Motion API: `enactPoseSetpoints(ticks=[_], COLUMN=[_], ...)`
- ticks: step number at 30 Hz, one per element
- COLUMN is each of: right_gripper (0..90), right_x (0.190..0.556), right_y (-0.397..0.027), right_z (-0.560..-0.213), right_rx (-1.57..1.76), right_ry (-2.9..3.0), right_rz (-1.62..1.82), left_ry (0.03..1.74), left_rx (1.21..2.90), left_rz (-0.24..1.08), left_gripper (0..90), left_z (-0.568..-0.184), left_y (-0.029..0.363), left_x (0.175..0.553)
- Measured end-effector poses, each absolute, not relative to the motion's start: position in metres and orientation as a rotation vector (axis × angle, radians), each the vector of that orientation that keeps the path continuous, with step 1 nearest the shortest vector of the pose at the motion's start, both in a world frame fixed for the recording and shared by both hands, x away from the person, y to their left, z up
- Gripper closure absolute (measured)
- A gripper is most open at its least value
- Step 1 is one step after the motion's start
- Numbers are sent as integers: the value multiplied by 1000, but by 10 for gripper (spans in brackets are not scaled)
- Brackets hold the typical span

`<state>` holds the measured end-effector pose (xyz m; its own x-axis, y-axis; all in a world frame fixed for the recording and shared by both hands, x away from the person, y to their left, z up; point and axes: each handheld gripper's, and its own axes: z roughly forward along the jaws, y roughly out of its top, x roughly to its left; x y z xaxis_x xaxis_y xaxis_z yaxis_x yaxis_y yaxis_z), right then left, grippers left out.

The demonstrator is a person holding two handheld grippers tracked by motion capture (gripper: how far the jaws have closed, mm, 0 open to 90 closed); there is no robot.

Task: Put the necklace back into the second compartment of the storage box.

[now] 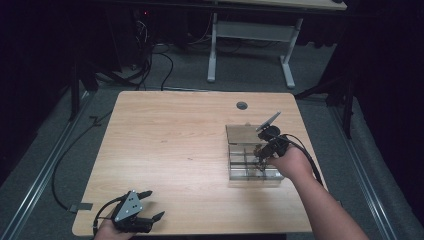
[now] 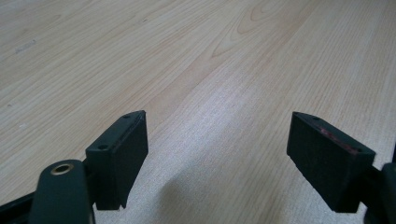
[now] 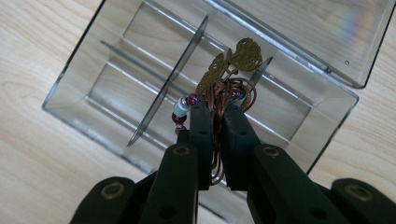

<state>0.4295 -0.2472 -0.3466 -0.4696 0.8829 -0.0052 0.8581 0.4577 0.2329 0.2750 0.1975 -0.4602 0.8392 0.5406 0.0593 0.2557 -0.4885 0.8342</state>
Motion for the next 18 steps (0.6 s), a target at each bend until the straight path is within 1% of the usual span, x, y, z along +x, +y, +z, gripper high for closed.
enactPoseSetpoints(ticks=[9, 18], right_gripper=[843, 841], right_x=[441, 443], right_y=[-249, -246], right_z=[-357, -367], right_rx=[1573, 1583], right_ry=[2575, 2586], right_rz=[270, 262], left_ry=[578, 577], left_rx=[2099, 2101], left_rz=[392, 393], left_gripper=[210, 211], left_z=[-460, -460], left_y=[198, 197], left_x=[275, 275])
